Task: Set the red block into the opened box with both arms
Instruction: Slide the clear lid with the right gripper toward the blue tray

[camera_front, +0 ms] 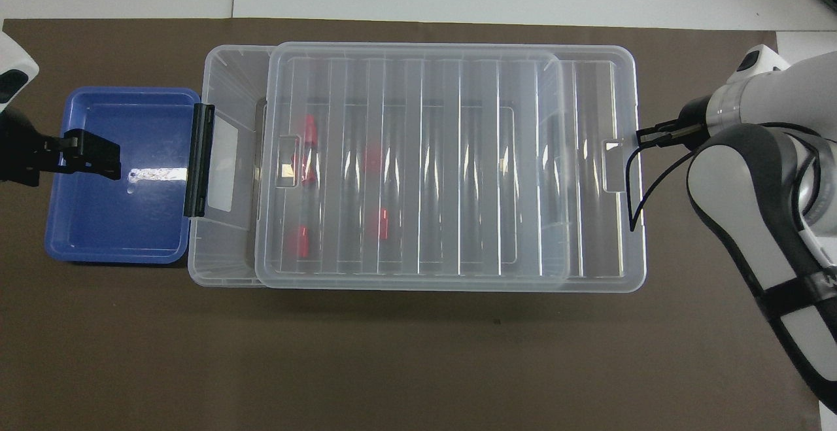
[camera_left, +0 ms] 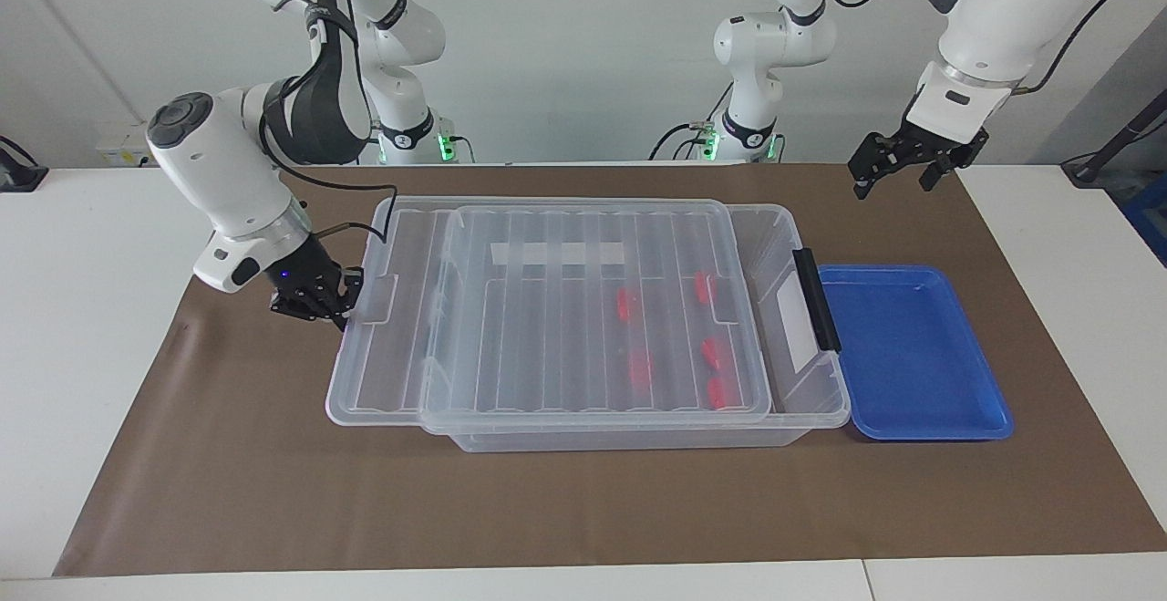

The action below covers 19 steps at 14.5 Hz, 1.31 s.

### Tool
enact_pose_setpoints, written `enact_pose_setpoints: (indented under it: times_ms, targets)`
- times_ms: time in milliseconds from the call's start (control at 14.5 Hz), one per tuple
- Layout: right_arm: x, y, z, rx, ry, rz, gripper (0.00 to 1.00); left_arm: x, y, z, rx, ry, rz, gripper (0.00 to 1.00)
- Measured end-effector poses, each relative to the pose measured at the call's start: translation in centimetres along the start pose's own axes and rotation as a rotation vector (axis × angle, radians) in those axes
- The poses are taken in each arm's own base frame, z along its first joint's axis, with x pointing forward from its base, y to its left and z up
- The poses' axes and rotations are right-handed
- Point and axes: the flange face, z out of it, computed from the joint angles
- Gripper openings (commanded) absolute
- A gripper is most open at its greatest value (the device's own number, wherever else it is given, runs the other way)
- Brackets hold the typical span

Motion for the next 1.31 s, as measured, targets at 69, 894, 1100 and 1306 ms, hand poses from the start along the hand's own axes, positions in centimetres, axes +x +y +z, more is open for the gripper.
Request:
enact_pose_setpoints:
  times_ms: [69,894,1100,1306]
  targets:
    - [0.1,-0.6,0.1,0.001,-0.001,0.005,0.0,-0.1,0.0,-0.1,0.0,0.002,0.0,1.0]
    - [0.9,-5.2,0.7,0.008,0.01,0.021,0.0,-0.1,-0.9,-0.7,-0.003,0.026,-0.018,1.0]
    - [0.9,-5.2,0.7,0.008,0.01,0.021,0.0,-0.1,-1.2,-0.8,-0.004,0.031,-0.022,1.0]
    - [0.9,-5.3,0.7,0.014,0.011,0.023,0.0,-0.1,-1.2,-0.8,-0.004,0.032,-0.029,1.0]
